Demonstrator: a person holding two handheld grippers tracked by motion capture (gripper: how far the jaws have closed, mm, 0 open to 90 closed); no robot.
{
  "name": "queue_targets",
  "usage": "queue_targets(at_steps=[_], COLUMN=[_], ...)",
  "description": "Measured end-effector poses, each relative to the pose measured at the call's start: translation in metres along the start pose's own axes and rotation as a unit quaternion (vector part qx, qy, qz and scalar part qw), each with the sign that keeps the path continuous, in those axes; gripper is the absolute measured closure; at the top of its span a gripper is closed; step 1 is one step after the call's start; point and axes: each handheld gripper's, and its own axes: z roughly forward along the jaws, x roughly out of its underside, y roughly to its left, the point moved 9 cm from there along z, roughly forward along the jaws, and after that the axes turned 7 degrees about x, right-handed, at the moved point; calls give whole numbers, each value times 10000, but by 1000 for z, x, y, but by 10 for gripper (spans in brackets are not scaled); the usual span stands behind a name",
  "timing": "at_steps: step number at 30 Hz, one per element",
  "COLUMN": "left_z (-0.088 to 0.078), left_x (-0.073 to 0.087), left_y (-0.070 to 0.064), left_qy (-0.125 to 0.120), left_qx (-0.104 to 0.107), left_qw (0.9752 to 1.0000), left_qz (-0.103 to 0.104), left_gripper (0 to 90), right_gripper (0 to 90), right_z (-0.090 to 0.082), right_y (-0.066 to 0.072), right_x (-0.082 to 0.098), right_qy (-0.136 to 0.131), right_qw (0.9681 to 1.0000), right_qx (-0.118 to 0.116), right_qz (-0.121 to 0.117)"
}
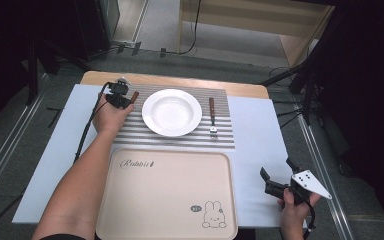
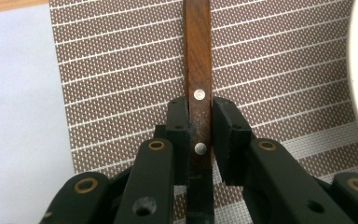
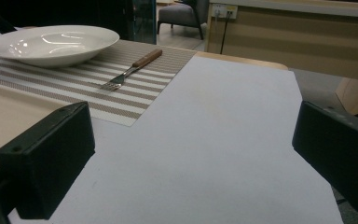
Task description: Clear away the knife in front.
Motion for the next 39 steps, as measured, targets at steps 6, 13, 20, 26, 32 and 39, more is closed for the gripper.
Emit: queue_targets(at_steps=[6,13,20,26,32,39], left_z=[-1,-8,-16,-26,-33,-43], left_x=[0,-1,-1,-2,0,7], left_y=[0,1,-4,-7,-7,-7], left_qy=[-13,-69,-100,-193,-217,-272], left_qx=[108,96,202,261,324,379], left_qw=[9999,9999,9997,9993,9991,9988], left_qz=[-88,-38,95,177,163,123], left_gripper=[760,760,760,760,760,760], right_gripper=[0,0,0,0,0,0], right_z=[0,0,0,0,0,0], right_y=[0,0,0,0,0,0], right_x=[0,0,0,0,0,0], right_qy=[-5,3,-1,2,1,5], right_qw=[10000,10000,10000,10000,10000,10000], right_qx=[-4,-3,-2,2,7,10], right_qz=[16,27,0,-8,-16,-8])
